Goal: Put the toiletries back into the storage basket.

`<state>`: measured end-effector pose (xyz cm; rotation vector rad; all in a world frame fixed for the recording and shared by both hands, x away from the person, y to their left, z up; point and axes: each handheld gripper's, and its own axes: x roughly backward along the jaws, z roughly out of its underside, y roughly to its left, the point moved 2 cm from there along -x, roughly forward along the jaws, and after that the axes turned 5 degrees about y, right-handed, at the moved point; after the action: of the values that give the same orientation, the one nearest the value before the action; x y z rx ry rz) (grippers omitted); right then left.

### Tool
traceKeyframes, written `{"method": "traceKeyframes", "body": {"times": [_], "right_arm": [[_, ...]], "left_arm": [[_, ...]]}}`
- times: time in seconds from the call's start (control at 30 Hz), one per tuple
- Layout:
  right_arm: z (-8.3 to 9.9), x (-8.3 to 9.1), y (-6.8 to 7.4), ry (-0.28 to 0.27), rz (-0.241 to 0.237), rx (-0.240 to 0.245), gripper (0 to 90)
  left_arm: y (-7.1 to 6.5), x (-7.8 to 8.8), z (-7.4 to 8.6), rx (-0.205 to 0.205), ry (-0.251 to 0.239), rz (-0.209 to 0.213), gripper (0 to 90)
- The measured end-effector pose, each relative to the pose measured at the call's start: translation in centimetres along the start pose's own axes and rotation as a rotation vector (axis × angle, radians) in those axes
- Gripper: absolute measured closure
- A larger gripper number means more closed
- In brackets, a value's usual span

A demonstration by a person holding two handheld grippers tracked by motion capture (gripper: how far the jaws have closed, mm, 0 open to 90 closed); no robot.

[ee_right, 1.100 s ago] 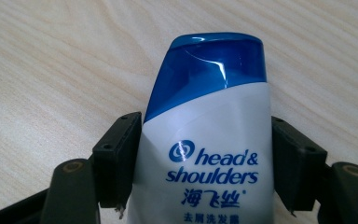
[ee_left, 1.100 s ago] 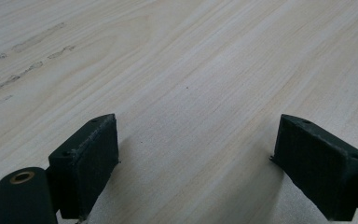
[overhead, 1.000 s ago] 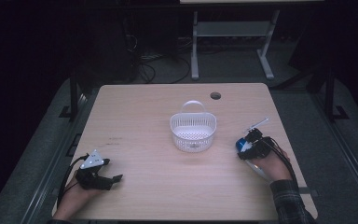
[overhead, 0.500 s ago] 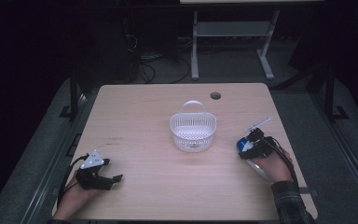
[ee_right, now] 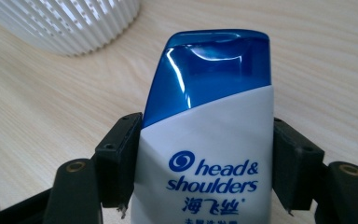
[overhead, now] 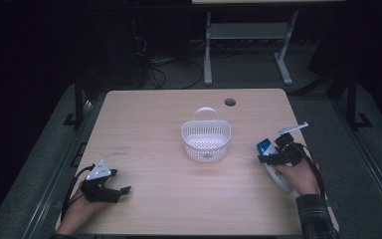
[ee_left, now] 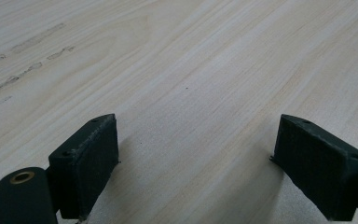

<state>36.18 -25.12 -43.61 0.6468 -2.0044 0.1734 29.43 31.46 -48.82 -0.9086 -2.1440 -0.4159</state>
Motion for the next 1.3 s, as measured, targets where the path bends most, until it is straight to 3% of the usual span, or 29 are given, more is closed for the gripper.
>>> {"method": "traceKeyframes", "body": {"times": [0.63,1.07,1.3], "right_arm": [[1.5,4.0,-1.5,-0.248,-0.083,-0.052,34.0],[2.2,5.6,-2.1,-0.464,-0.172,-0.038,34.0],[2.1,6.3,-2.0,-0.511,-0.195,-0.025,34.0]], "left_arm": [[0.0,0.0,0.0,0.000,-0.003,0.002,13.0],[0.0,-0.1,0.0,-0.002,-0.003,0.004,12.9],[0.0,-0.1,-0.1,-0.004,-0.003,0.005,12.9]]}}
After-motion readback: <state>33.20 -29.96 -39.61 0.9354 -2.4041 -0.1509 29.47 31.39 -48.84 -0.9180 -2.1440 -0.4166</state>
